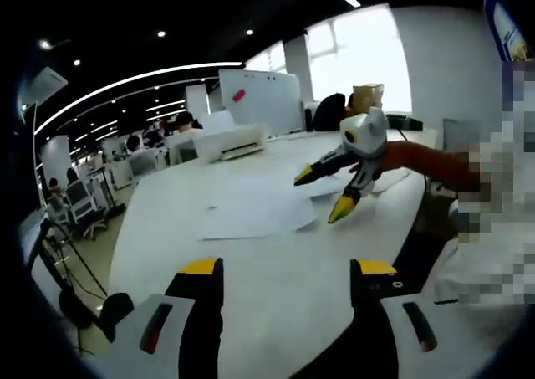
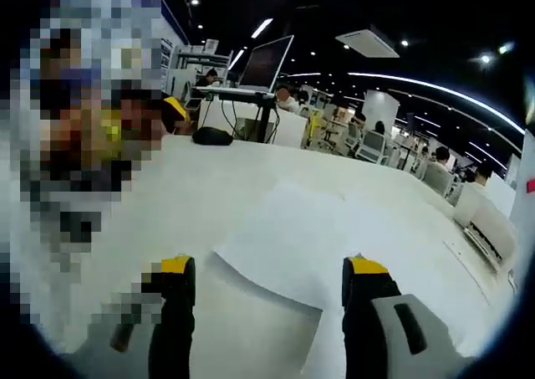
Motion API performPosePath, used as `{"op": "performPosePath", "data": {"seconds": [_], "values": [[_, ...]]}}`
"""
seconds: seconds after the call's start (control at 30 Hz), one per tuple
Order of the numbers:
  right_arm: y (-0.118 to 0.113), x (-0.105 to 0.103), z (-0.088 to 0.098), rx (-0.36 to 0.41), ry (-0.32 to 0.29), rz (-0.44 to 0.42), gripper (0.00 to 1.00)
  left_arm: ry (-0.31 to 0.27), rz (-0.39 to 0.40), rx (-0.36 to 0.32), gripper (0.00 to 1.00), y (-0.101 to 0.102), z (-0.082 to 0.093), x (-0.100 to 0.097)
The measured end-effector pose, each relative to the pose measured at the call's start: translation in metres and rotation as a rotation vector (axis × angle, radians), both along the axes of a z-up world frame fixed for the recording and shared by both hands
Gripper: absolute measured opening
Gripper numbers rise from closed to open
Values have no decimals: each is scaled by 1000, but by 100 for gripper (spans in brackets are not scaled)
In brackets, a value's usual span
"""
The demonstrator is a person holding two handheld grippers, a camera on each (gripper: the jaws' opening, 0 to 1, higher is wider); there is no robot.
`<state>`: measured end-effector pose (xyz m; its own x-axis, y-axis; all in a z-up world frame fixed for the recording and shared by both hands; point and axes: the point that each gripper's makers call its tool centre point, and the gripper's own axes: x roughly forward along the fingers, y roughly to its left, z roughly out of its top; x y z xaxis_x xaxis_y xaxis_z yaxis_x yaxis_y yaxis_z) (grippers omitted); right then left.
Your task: Organize the stack of printing papers by aligning and flattening the scattered papers on the table
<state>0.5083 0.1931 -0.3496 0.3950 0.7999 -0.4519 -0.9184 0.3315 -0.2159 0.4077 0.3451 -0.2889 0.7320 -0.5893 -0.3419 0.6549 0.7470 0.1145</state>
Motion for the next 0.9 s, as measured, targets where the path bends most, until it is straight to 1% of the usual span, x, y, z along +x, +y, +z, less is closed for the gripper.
{"op": "performPosePath", "data": {"seconds": [0.17,0.23,0.37,0.4,0.53,0.63,0.8,0.9], "values": [[3,1,-8,-8,20,6,65,-2,15,1,64,7,1,-2],[3,3,-8,3,39,2,63,-2,19,0,64,9,1,-2],[6,3,-9,16,44,3,57,2,27,1,64,12,-1,-2],[6,3,-10,18,47,4,55,3,27,0,64,12,-1,-2],[9,-1,-10,16,36,37,34,5,22,-5,64,12,-2,-3],[12,-3,-9,7,13,62,28,5,22,-9,64,12,-1,-3],[15,-6,-9,0,6,73,23,3,25,-5,64,13,-1,-3],[18,-11,-11,-4,-2,94,16,2,26,-7,64,13,-1,-4]]}}
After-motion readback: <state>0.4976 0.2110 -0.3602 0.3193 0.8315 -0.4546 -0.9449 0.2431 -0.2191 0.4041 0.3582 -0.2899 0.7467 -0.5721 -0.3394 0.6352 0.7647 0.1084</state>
